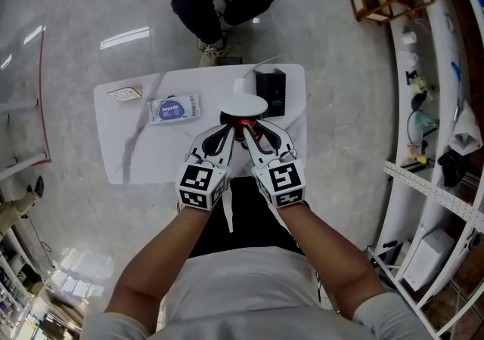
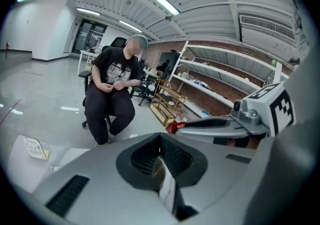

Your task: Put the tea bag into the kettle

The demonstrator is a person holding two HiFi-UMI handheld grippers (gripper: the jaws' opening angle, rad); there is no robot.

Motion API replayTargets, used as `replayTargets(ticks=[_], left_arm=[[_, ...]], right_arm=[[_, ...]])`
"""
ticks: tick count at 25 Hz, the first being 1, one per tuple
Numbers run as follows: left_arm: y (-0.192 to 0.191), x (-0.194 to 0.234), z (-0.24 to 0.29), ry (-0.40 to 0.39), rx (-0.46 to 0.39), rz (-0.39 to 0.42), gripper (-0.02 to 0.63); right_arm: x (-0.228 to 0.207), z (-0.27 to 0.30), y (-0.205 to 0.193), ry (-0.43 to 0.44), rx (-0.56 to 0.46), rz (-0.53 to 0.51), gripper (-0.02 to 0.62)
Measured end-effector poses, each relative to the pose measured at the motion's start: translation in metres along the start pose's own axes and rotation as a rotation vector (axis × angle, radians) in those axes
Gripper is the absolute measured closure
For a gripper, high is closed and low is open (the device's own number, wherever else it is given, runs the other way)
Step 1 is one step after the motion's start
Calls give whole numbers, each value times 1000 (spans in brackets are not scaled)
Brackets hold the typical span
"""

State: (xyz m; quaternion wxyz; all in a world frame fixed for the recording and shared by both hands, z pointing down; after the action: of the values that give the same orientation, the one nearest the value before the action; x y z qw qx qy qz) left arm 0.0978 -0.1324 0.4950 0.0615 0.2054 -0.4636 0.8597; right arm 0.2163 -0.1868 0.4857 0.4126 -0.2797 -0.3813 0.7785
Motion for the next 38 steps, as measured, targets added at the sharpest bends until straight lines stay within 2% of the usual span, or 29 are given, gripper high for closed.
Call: replayTargets(ticks=[7, 20, 30, 38], left_arm=[[-30, 15, 19, 6, 43, -39, 598], [-70, 49, 52, 2, 106, -55, 598], [-78, 53, 59, 5, 119, -60, 598], [-74, 49, 58, -1, 117, -58, 598]], right_arm=[[-3, 25, -33, 9, 51, 45, 509], [-9, 65, -87, 18, 116, 113, 509], [-12, 71, -101, 13, 131, 136, 505], [-12, 69, -98, 0, 125, 143, 449]])
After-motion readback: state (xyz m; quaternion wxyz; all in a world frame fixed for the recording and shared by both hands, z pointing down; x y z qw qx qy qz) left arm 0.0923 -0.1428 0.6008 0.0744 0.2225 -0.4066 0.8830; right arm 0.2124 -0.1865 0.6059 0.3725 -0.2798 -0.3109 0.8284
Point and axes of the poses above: the fingertips, and each gripper's own axes: z forward along the fingers, x to its left, y out of its top, the point moved 8 cm from there along -z, backward along the fingers, and after that the axes turned 2 degrees about -z, right-handed, at the moved point
